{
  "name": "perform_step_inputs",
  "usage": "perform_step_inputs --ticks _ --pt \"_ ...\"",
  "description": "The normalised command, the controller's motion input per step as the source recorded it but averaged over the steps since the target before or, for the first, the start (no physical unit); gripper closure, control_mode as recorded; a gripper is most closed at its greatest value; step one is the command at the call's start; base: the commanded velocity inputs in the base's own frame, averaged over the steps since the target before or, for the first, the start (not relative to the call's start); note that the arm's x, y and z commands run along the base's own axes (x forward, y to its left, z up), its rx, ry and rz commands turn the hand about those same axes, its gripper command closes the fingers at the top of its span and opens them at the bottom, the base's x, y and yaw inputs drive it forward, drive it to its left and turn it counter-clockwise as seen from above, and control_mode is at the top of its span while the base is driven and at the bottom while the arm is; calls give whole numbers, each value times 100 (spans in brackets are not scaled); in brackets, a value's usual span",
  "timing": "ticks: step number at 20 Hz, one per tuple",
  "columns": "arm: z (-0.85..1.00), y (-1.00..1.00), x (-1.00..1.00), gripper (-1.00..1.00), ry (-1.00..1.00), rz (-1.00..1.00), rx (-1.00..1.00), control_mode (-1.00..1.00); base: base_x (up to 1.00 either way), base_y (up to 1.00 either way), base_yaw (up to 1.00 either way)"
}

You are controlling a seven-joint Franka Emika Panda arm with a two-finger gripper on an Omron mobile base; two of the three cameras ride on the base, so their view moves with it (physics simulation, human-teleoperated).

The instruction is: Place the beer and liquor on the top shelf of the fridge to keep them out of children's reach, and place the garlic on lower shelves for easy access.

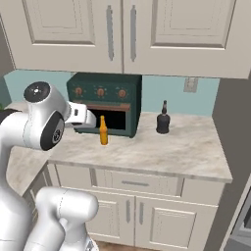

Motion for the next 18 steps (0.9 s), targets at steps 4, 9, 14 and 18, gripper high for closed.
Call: perform_step_inputs --ticks 4,9,14,18 --pt "-14 5 42 -100 0 -1 0 -100 0 0 0" --pt "-23 7 36 -100 0 0 0 -100 0 0 0" --pt "-34 1 37 -100 0 0 0 -100 0 0 0" --pt "-46 1 40 -100 0 0 0 -100 0 0 0"
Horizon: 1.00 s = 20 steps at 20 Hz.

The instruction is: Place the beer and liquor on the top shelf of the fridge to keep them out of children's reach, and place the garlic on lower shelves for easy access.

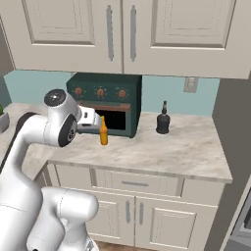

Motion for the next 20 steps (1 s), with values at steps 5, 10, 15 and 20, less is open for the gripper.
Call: perform_step_inputs --ticks 5,10,15,20 --pt "-51 1 40 -100 -2 0 0 -100 0 0 0" --pt "-29 3 35 -100 -11 0 0 -100 0 0 0" --pt "-25 1 35 -100 -10 0 0 -100 0 0 0" --pt "-1 0 27 -100 0 -2 3 -100 0 0 0"
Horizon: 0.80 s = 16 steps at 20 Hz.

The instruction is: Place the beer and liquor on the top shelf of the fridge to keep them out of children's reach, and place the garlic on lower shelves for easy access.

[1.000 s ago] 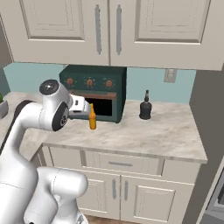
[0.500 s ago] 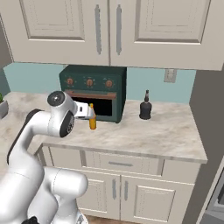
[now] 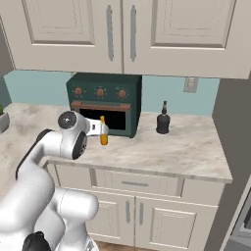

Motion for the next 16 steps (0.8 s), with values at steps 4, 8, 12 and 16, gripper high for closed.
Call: perform_step_inputs --ticks 4,8,12,16 --pt "0 0 25 -100 0 -4 3 -100 0 0 0" --pt "0 0 21 -100 8 -2 1 -100 0 0 0" --pt "0 1 31 -100 12 0 0 -100 0 0 0" --pt "0 5 36 -100 11 0 0 -100 0 0 0"
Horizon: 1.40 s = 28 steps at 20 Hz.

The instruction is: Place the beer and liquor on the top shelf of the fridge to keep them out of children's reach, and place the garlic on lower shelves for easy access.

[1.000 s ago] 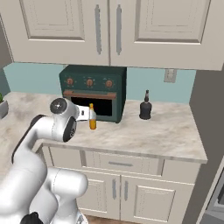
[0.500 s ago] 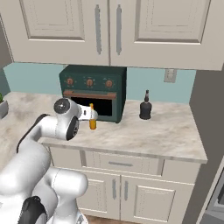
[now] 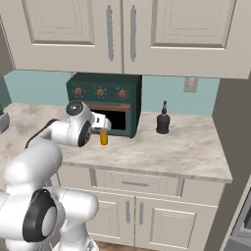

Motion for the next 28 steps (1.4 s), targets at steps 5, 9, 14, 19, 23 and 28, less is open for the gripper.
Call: perform_step_inputs --ticks 5,9,14,19,23,28 --pt "-7 9 30 -100 3 0 2 -100 0 0 0" --pt "-14 6 26 -100 0 0 3 -100 0 0 0" --pt "-25 0 15 -100 0 0 1 -100 0 0 0" --pt "-31 0 9 -100 0 0 1 -100 0 0 0" --pt "-15 0 15 -100 0 0 0 -100 0 0 0" --pt "-2 0 12 -100 -4 0 1 -100 0 0 0"
